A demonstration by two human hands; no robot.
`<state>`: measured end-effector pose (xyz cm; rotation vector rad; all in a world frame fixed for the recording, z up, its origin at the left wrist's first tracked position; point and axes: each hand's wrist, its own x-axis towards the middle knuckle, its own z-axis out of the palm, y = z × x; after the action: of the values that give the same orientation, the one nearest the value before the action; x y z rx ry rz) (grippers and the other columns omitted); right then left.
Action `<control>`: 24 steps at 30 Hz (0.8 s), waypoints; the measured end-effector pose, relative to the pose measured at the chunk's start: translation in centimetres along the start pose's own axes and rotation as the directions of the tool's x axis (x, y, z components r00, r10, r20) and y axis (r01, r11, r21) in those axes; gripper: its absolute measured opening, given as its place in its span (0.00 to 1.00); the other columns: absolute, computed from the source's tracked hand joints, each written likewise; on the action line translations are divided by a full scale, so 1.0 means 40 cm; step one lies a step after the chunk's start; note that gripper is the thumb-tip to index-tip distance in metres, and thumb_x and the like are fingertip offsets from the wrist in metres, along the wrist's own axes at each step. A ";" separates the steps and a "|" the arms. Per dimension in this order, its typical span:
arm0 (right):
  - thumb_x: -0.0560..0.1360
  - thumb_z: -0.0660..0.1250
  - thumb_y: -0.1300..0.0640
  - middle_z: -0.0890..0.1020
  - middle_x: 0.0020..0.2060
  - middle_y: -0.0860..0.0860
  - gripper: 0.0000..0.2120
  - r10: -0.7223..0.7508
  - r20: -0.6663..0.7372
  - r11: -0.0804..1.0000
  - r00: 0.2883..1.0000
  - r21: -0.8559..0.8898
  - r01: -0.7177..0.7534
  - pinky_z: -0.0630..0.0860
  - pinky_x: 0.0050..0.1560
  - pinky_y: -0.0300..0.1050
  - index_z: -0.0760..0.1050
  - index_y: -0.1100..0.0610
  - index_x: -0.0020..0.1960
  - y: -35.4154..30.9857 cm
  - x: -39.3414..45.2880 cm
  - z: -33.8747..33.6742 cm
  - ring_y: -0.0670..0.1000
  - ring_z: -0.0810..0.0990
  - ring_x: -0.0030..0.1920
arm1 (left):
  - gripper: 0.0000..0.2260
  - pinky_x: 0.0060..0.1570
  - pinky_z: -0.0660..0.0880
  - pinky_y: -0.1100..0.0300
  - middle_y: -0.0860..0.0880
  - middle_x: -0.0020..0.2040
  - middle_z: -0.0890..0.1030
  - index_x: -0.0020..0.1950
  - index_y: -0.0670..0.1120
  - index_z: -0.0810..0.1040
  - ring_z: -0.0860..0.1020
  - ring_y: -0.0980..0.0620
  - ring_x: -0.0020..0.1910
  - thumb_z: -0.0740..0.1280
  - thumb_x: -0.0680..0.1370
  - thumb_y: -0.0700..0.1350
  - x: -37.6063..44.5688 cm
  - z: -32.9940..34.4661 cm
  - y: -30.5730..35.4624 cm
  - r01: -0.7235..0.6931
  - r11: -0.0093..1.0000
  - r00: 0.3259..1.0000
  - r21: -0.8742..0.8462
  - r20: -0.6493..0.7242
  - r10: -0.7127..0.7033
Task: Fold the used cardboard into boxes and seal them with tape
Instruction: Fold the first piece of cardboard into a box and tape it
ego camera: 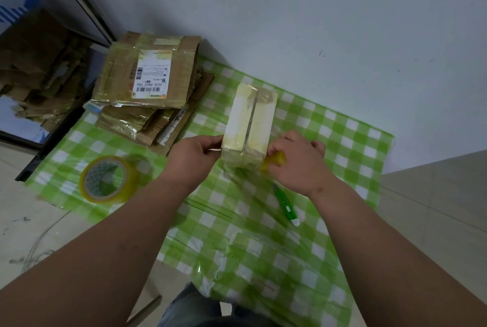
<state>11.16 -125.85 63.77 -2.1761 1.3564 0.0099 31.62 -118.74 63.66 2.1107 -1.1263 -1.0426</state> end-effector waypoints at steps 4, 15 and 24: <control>0.72 0.69 0.43 0.71 0.52 0.43 0.07 0.023 -0.045 0.999 0.999 -0.045 -0.025 0.52 0.56 0.46 0.72 0.42 0.46 0.003 -0.003 0.009 0.47 0.72 0.55 | 0.15 0.34 0.67 0.81 0.60 0.52 0.83 0.63 0.55 0.81 0.74 0.73 0.35 0.69 0.78 0.42 0.004 0.000 0.005 -0.037 0.998 0.999 0.056 0.005 0.037; 0.71 0.65 0.34 0.72 0.51 0.44 0.15 0.069 -0.149 0.992 0.986 -0.092 -0.083 0.55 0.56 0.49 0.72 0.46 0.43 -0.008 0.005 0.040 0.50 0.72 0.54 | 0.17 0.36 0.68 0.80 0.61 0.44 0.82 0.64 0.53 0.81 0.75 0.72 0.38 0.74 0.75 0.48 0.016 0.007 0.002 -0.045 0.996 0.999 0.075 0.009 0.045; 0.71 0.66 0.35 0.71 0.53 0.45 0.14 0.073 -0.043 0.996 0.996 -0.040 -0.075 0.54 0.57 0.49 0.72 0.45 0.46 -0.005 0.004 0.033 0.49 0.70 0.57 | 0.15 0.41 0.68 0.78 0.56 0.53 0.84 0.63 0.52 0.81 0.78 0.65 0.43 0.72 0.76 0.47 0.011 0.023 -0.007 -0.123 0.986 0.989 0.110 -0.063 0.131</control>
<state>11.77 -125.29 62.72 -2.1699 1.4713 0.0213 31.16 -119.05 62.76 2.1081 -1.2892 -0.8610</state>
